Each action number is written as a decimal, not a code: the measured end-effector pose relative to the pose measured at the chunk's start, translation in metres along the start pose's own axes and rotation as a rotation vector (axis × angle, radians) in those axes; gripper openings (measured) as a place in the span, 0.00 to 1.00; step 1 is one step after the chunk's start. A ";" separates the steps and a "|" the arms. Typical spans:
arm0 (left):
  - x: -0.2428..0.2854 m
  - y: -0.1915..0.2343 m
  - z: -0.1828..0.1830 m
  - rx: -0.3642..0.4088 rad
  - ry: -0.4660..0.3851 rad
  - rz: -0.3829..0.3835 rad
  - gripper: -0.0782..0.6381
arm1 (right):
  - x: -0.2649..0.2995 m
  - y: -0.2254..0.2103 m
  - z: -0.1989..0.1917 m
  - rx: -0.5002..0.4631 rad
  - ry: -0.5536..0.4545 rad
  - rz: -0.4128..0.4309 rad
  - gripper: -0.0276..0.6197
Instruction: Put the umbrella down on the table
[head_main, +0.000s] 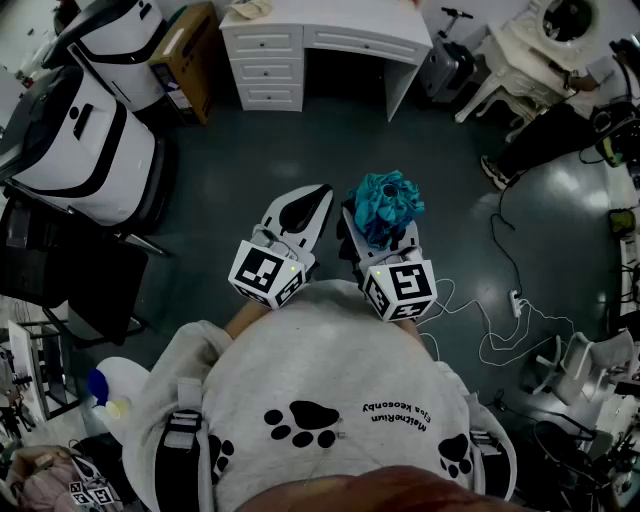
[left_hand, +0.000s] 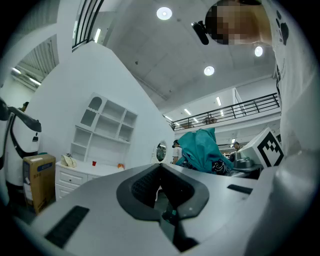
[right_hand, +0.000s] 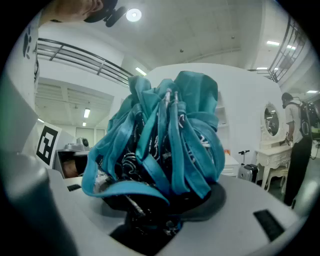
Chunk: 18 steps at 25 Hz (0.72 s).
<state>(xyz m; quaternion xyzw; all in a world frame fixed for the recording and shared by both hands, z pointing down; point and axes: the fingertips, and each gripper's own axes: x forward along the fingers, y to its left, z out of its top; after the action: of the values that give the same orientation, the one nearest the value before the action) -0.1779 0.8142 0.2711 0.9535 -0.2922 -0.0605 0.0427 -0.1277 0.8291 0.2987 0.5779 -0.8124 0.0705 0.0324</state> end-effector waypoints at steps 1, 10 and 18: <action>0.001 0.001 0.001 -0.001 -0.002 0.000 0.13 | 0.001 -0.001 0.001 -0.003 -0.002 -0.002 0.45; 0.004 0.026 0.002 -0.025 -0.008 0.005 0.13 | 0.022 0.000 0.006 -0.011 0.002 -0.014 0.45; 0.026 0.052 0.001 -0.035 -0.013 0.005 0.13 | 0.048 -0.020 0.007 0.047 0.007 -0.016 0.45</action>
<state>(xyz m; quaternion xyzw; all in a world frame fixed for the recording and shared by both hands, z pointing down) -0.1850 0.7568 0.2738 0.9514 -0.2939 -0.0716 0.0578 -0.1245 0.7773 0.2994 0.5845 -0.8059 0.0912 0.0221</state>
